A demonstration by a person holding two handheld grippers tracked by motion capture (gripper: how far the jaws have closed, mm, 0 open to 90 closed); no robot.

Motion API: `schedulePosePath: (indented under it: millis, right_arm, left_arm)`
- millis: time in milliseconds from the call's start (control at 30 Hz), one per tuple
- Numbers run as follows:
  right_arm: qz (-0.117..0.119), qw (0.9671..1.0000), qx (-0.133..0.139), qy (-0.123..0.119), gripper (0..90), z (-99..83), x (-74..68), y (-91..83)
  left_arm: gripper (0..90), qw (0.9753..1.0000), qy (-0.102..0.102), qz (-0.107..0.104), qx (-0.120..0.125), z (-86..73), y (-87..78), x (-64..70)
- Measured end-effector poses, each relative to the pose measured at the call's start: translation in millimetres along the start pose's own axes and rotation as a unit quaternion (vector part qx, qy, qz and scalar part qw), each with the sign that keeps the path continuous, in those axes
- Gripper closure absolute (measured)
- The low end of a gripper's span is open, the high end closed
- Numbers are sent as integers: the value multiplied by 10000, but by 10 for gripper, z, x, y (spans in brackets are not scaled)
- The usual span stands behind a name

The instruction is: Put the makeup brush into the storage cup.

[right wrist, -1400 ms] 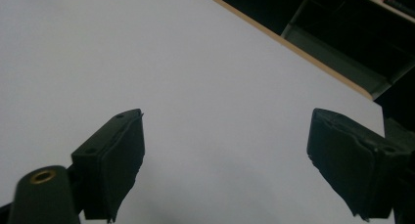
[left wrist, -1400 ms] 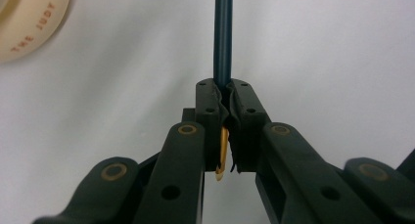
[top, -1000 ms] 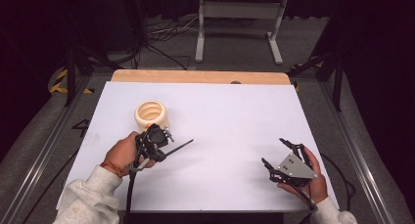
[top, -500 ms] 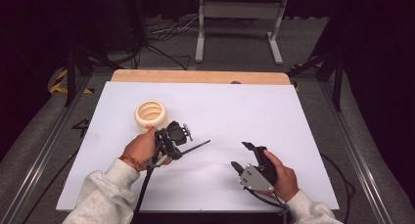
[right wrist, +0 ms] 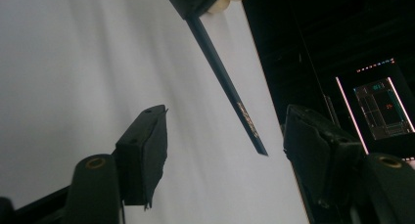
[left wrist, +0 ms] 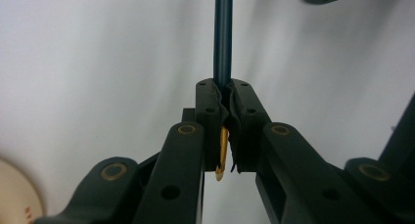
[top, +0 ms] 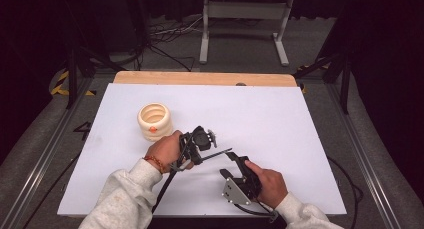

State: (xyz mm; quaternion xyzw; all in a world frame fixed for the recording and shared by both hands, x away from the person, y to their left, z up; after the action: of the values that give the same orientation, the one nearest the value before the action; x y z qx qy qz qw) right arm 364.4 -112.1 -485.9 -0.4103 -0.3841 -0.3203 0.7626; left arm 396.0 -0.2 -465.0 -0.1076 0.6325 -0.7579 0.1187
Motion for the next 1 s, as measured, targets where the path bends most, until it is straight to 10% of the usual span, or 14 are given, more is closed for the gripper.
schedulePosePath:
  millis: [600,667,1000]
  right_arm:
    - [-272,9976,-347,-530,664,56,-30,249]
    - [-306,9945,-440,-898,717,62,-30,265]
    - [-405,9899,-560,-1237,803,88,-65,264]
  left_arm:
    - [840,9998,197,49,-43,220,65,81]
    - [840,9997,209,104,-77,226,58,91]
    - [839,9992,316,182,-142,239,85,136]
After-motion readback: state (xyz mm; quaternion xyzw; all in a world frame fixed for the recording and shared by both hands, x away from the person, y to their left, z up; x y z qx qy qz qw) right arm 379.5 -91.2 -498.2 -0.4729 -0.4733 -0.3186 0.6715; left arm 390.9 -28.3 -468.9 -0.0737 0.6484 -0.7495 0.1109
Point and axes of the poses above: each handheld gripper's, and its own axes: y roughly forward along the jaws, z roughly out of its top, x roughly to its right, the point moved 9 cm from there along y, roughly forward along the jaws, and after that the axes turned 1 degree about -y, right-handed, at the moved point
